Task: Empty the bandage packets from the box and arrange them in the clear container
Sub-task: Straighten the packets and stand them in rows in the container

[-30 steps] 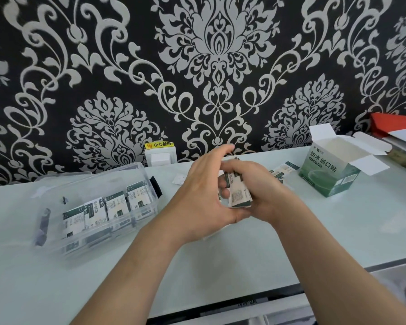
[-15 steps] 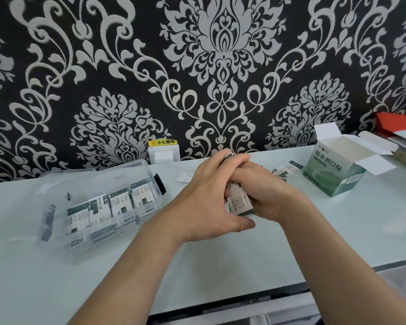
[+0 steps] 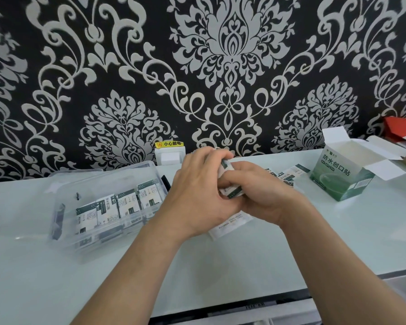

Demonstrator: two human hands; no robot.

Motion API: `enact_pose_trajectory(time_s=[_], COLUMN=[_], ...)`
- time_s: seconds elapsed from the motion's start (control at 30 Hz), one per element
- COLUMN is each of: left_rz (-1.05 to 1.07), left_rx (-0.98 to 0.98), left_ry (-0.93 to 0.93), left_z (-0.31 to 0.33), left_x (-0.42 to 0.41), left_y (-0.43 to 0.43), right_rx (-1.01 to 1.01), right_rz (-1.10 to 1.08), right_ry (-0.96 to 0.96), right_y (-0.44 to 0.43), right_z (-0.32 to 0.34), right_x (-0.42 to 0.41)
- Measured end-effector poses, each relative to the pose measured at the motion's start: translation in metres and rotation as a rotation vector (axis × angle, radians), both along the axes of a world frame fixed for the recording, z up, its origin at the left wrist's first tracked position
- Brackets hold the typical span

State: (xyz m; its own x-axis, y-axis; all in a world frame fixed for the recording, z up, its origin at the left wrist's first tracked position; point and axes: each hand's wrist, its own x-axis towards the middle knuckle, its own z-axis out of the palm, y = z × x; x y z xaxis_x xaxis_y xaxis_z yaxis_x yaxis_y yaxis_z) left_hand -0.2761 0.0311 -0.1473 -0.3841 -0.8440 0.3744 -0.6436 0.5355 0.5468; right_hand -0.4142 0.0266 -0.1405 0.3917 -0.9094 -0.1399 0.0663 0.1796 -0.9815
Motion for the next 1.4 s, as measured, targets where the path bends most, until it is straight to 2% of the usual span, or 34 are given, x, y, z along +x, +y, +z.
enact_pose_trajectory(time_s=[0.13, 0.23, 0.3, 0.4, 0.47, 0.57, 0.67, 0.77, 0.97, 1.13, 1.27, 1.4], left_rz=[0.122, 0.132, 0.119, 0.146, 0.208, 0.306, 0.399, 0.452, 0.442, 0.545, 0.606, 0.553], left_rx=[0.005, 0.097, 0.179, 0.338, 0.363, 0.331, 0.312, 0.274, 0.22, 0.104, 0.116, 0.109], left_ry=[0.01, 0.099, 0.222, 0.538, 0.711, 0.779, 0.718, 0.6, 0.421, 0.13, -0.134, -0.192], left_z=[0.003, 0.011, 0.018, 0.025, 0.027, 0.028, 0.026, 0.023, 0.019, 0.018, 0.015, 0.01], left_x=[0.012, 0.025, 0.037, 0.061, 0.078, 0.099, 0.117, 0.135, 0.161, 0.181, 0.192, 0.196], left_y=[-0.005, -0.008, -0.009, -0.011, -0.013, -0.015, -0.016, -0.016, -0.017, -0.018, -0.016, -0.015], right_rx=[-0.016, -0.056, -0.061, -0.048, -0.111, -0.262, -0.388, -0.414, -0.492, -0.331, -0.252, -0.213], right_rz=[0.074, 0.038, 0.0, 0.015, 0.007, -0.176, -0.261, -0.267, -0.127, -0.025, 0.083, 0.153], right_ry=[-0.066, -0.063, -0.077, -0.15, -0.104, 0.114, 0.354, 0.424, 0.689, 0.649, 0.745, 0.863], right_y=[-0.002, -0.006, -0.007, -0.006, -0.005, -0.005, -0.007, -0.008, -0.02, -0.032, -0.037, -0.041], right_z=[0.002, 0.002, 0.003, 0.006, 0.007, 0.007, 0.004, 0.002, 0.011, 0.015, 0.011, 0.002], right_x=[0.001, 0.004, 0.01, 0.03, 0.049, 0.072, 0.089, 0.107, 0.141, 0.169, 0.184, 0.201])
